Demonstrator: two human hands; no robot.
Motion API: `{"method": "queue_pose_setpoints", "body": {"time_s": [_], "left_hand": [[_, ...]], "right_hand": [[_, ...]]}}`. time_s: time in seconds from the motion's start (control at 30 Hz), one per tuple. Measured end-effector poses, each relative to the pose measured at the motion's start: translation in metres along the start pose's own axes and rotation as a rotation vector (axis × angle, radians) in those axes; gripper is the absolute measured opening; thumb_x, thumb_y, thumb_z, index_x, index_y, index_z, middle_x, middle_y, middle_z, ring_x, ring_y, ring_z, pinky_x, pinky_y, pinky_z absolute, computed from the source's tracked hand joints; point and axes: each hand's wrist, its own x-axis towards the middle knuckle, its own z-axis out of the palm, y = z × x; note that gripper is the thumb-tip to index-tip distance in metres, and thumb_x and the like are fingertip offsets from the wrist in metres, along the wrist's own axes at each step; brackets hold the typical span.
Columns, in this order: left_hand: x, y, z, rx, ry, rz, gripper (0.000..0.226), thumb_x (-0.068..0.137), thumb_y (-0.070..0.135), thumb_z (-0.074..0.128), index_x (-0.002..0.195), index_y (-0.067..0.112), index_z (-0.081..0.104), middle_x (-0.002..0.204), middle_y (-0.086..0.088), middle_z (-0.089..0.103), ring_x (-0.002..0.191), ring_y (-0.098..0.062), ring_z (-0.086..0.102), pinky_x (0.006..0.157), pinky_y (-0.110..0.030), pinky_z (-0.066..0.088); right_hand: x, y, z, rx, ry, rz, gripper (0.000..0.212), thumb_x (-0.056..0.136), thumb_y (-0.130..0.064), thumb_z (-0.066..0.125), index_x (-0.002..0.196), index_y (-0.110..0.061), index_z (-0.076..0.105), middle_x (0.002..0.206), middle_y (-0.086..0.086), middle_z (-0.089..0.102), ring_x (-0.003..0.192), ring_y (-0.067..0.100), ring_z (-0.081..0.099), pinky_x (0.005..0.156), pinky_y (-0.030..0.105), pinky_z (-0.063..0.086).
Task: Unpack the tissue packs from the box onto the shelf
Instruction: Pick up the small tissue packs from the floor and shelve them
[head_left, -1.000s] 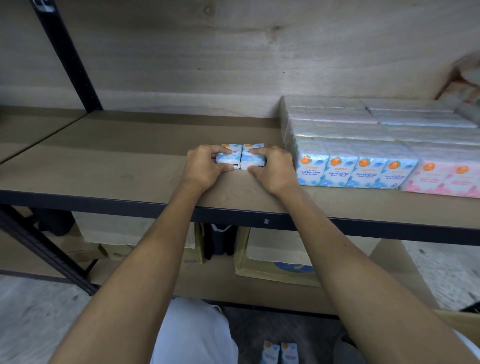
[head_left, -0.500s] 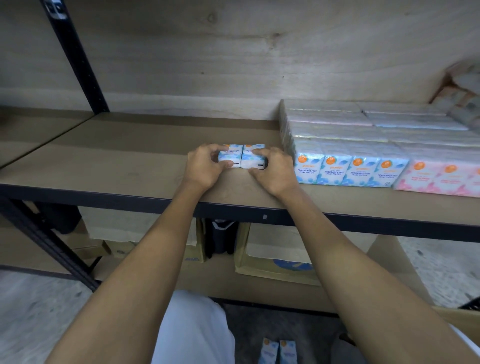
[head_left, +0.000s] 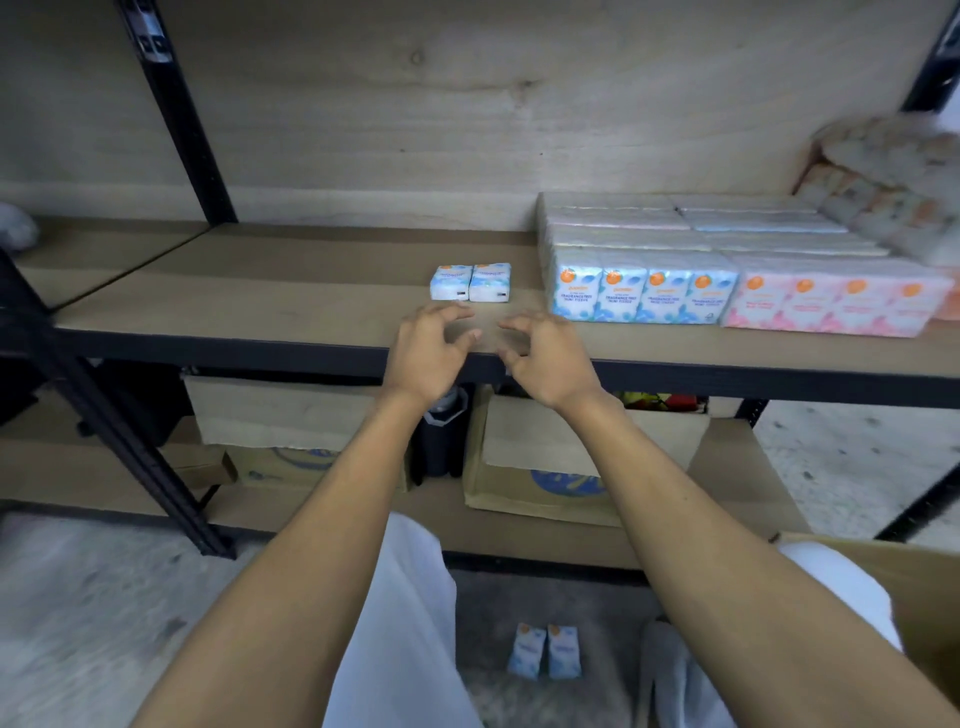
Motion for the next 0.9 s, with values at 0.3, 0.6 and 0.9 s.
{"method": "queue_pose_setpoints", "body": {"time_s": [0.3, 0.6, 0.9], "left_hand": [[-0.1, 0.001, 0.046, 0.025, -0.018, 0.107, 0.04, 0.09, 0.03, 0.062, 0.129, 0.022, 0.06, 0.138, -0.002, 0.055, 0.134, -0.022, 0.04, 0.114, -0.039, 0.027], [-0.19, -0.048, 0.129, 0.008, -0.337, -0.106, 0.042, 0.088, 0.028, 0.064, 0.128, 0.017, 0.06, 0.136, -0.006, 0.056, 0.127, -0.023, 0.049, 0.106, -0.031, 0.037], [-0.248, -0.102, 0.196, 0.076, -0.605, -0.256, 0.043, 0.092, 0.022, 0.06, 0.133, 0.011, 0.054, 0.144, -0.01, 0.046, 0.135, -0.024, 0.039, 0.111, -0.031, 0.029]], "right_hand": [[-0.099, 0.02, 0.009, -0.185, 0.079, -0.048, 0.044, 0.087, -0.027, 0.06, 0.13, -0.025, 0.056, 0.146, 0.008, 0.044, 0.138, 0.028, 0.031, 0.114, 0.048, 0.022], [-0.18, 0.096, 0.08, -0.126, -0.173, 0.154, 0.05, 0.081, -0.018, 0.065, 0.13, -0.02, 0.056, 0.145, 0.008, 0.045, 0.134, 0.03, 0.036, 0.11, 0.043, 0.033], [-0.243, 0.17, 0.164, -0.05, -0.419, 0.375, 0.045, 0.085, -0.018, 0.062, 0.129, -0.015, 0.057, 0.145, 0.01, 0.044, 0.134, 0.028, 0.037, 0.111, 0.036, 0.034]]}}
